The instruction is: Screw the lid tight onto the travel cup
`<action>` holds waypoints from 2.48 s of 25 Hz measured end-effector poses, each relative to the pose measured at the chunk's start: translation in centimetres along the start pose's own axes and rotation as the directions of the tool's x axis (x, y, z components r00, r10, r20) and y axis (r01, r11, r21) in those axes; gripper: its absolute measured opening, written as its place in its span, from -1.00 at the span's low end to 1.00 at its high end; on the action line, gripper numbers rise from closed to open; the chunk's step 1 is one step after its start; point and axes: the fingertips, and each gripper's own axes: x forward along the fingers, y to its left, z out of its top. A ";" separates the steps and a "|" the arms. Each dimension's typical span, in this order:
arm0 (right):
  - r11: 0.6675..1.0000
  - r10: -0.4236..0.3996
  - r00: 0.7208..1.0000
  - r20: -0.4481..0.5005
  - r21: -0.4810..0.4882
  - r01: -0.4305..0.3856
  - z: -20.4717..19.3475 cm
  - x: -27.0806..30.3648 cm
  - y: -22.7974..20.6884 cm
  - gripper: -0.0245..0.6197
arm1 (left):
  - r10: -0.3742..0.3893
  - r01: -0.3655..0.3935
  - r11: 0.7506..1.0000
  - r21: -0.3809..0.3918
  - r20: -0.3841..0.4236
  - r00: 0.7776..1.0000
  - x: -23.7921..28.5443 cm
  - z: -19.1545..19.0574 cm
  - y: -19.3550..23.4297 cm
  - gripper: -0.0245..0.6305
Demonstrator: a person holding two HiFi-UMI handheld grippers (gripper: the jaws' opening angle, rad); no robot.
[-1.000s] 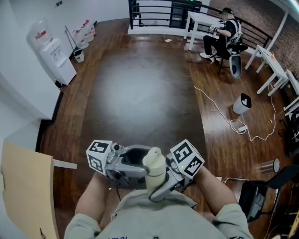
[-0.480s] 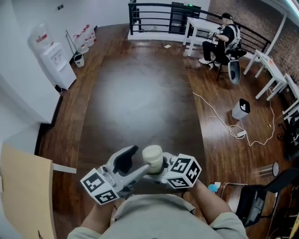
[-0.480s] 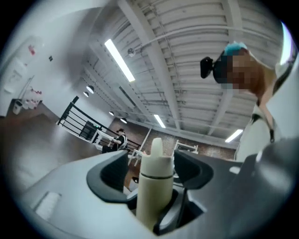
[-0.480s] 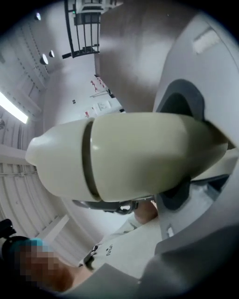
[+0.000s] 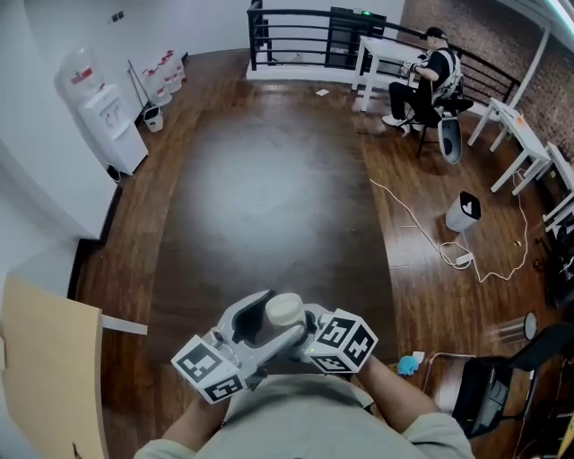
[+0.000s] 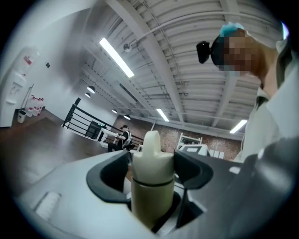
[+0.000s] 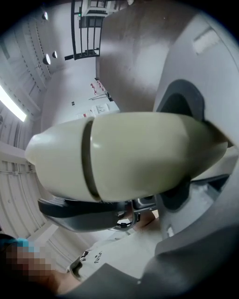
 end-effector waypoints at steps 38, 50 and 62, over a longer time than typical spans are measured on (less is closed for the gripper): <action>0.896 0.443 0.895 0.050 -0.042 -0.441 2.5 -3.5 5.0 0.06 | -0.425 0.437 0.888 -0.143 0.107 0.899 -0.7 3.4 -1.1 0.03; 0.996 -0.068 0.990 0.120 -0.042 0.073 3.2 -1.1 -1.0 0.06 | 0.069 -0.075 0.994 0.074 0.078 0.995 -2.4 2.2 -0.2 0.03; 0.972 -0.191 0.976 0.100 -0.116 0.202 2.2 0.1 -0.9 0.06 | 0.142 -0.146 0.986 0.079 0.053 0.988 -1.9 1.0 0.0 0.02</action>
